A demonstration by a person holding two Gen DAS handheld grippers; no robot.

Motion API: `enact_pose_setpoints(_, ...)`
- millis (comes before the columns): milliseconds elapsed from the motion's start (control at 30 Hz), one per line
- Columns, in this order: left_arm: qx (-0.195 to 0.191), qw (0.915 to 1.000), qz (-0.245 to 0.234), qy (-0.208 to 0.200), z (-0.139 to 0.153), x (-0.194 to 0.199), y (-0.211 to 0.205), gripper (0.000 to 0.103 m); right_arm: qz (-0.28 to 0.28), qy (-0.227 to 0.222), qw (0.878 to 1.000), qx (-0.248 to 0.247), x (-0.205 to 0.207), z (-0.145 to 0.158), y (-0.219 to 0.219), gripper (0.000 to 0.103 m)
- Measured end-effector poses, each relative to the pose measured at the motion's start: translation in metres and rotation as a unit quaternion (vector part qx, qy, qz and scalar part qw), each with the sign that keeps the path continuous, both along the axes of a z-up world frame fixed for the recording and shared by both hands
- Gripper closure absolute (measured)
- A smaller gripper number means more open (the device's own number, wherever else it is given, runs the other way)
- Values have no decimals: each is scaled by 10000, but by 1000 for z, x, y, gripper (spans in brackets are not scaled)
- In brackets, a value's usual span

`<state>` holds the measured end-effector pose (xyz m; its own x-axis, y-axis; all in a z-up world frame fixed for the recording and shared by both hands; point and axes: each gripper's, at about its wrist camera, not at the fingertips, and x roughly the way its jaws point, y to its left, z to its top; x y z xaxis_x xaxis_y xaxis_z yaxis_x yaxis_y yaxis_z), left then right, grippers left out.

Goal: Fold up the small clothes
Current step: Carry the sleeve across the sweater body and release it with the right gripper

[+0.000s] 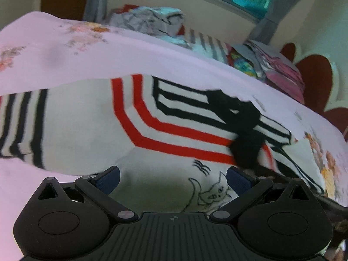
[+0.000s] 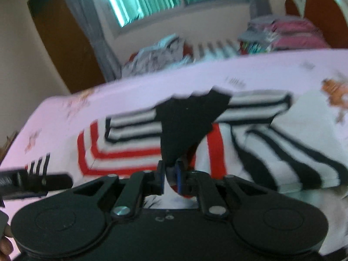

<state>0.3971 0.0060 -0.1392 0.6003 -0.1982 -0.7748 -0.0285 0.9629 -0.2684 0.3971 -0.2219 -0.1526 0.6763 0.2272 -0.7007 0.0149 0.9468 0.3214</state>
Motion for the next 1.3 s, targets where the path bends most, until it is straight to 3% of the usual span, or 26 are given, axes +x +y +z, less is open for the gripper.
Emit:
enact_pose_setpoints(133, -257, 9985, -481, 72, -11, 11, -21, 0, -24, 9, 10000, -3, -21, 9, -2, 59)
enact_pose_setpoints(267, -517, 9950, -835, 191, -23, 19, -47, 1, -231, -213, 9976, -622, -59, 34, -23, 52)
enact_pose_setpoints(300, -526, 9946, -867, 225, -27, 21, -52, 8, -322, -273, 9951, -892, -71, 38, -34, 50)
enact_pose_setpoints(333, -555, 9940, -912, 244, -31, 23, -56, 28, -414, -290, 9926, -1105, -81, 40, -44, 47)
enact_pose_setpoints(367, -691, 9923, -979, 323, -36, 26, -59, 36, -509, -287, 9901, -1280, -87, 40, -52, 46)
enact_pose_setpoints(400, -831, 9910, -959, 429, -42, 28, -59, 52, -593, -266, 9880, -1402, -94, 38, -60, 46)
enact_pose_setpoints(500, -833, 9924, -808, 403, -48, 31, -63, 56, -966, -48, 9836, -1525, -107, 28, -95, 46)
enact_pose_setpoints(567, -780, 9932, -783, 357, -49, 33, -68, 67, -1243, 90, 9817, -1441, -111, 19, -115, 46)
enact_pose_setpoints(633, -749, 9933, -808, 343, -51, 37, -72, 88, -1471, 193, 9790, -1400, -107, 10, -129, 46)
enact_pose_setpoints(667, -773, 9932, -794, 353, -53, 39, -72, 93, -1545, 229, 9778, -1395, -105, 6, -134, 46)
enact_pose_setpoints(800, -794, 9939, -718, 281, -56, 42, -74, 98, -1691, 459, 9783, -1103, -92, -12, -153, 46)
enact_pose_setpoints(867, -850, 9944, -617, 111, -50, 41, -70, 98, -1724, 521, 9791, -941, -83, -19, -158, 56)
enact_pose_setpoints(933, -887, 9946, -528, -104, -41, 41, -62, 98, -1715, 499, 9801, -865, -76, -20, -158, 58)
enact_pose_setpoints(1067, -706, 9961, -282, -443, -28, 48, -40, 98, -1631, 502, 9825, -743, -66, -17, -155, 70)
enact_pose_setpoints(1133, -638, 9973, -131, -349, -33, 54, -28, 98, -1523, 398, 9844, -788, -65, -11, -149, 81)
enact_pose_setpoints(1233, -386, 9989, -160, -199, -48, 57, -26, 98, -1389, 390, 9847, -982, -65, -10, -142, 85)
enact_pose_setpoints(1300, -268, 9994, -205, -126, -57, 59, -30, 98, -1466, 630, 9805, -1151, -67, -22, -149, 86)
